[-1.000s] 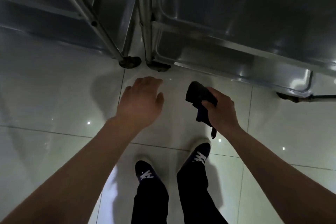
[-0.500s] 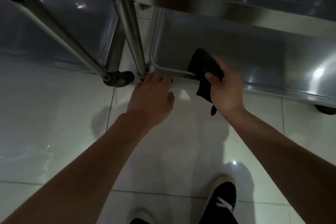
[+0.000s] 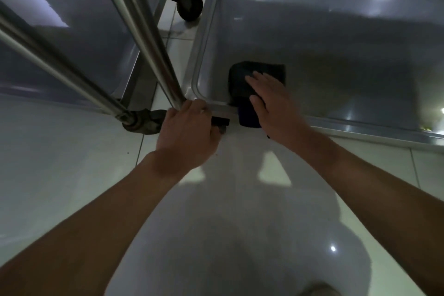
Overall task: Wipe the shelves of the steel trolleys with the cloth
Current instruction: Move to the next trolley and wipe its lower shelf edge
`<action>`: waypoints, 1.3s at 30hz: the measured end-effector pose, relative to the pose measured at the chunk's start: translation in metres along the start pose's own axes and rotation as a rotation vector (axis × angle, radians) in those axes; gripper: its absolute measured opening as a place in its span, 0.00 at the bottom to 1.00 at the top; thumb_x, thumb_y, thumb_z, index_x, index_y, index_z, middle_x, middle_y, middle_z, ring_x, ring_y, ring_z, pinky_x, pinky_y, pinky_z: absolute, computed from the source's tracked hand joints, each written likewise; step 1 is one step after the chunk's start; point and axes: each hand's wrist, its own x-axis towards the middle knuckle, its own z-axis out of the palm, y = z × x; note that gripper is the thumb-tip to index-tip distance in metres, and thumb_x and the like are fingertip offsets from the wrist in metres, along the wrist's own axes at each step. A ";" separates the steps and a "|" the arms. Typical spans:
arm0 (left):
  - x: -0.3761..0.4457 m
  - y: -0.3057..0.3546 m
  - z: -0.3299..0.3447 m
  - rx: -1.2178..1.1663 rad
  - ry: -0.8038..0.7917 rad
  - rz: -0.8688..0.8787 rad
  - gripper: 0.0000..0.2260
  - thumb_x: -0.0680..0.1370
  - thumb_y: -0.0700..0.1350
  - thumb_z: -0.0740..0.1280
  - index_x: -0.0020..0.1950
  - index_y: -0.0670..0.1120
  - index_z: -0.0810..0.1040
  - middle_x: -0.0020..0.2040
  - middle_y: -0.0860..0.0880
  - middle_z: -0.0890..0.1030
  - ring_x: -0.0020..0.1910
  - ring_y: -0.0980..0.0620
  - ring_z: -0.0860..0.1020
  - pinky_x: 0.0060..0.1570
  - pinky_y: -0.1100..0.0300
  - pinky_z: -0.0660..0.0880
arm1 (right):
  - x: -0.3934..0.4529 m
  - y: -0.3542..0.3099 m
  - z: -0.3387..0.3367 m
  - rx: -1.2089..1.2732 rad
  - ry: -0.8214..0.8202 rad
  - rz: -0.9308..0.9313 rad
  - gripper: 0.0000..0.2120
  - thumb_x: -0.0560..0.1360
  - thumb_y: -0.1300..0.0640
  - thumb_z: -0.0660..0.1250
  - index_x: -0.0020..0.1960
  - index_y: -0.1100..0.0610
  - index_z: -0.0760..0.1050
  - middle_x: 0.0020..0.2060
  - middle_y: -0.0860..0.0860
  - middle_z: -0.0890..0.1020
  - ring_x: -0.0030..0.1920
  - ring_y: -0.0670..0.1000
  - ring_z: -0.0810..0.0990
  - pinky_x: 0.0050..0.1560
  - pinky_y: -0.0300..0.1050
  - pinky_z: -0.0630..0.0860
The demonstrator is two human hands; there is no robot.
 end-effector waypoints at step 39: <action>0.008 0.023 0.021 -0.085 0.206 -0.009 0.14 0.77 0.46 0.57 0.52 0.44 0.80 0.53 0.47 0.81 0.55 0.45 0.78 0.58 0.48 0.74 | 0.036 -0.019 0.028 -0.258 -0.127 -0.112 0.27 0.83 0.53 0.53 0.81 0.52 0.54 0.81 0.49 0.53 0.81 0.51 0.46 0.79 0.55 0.46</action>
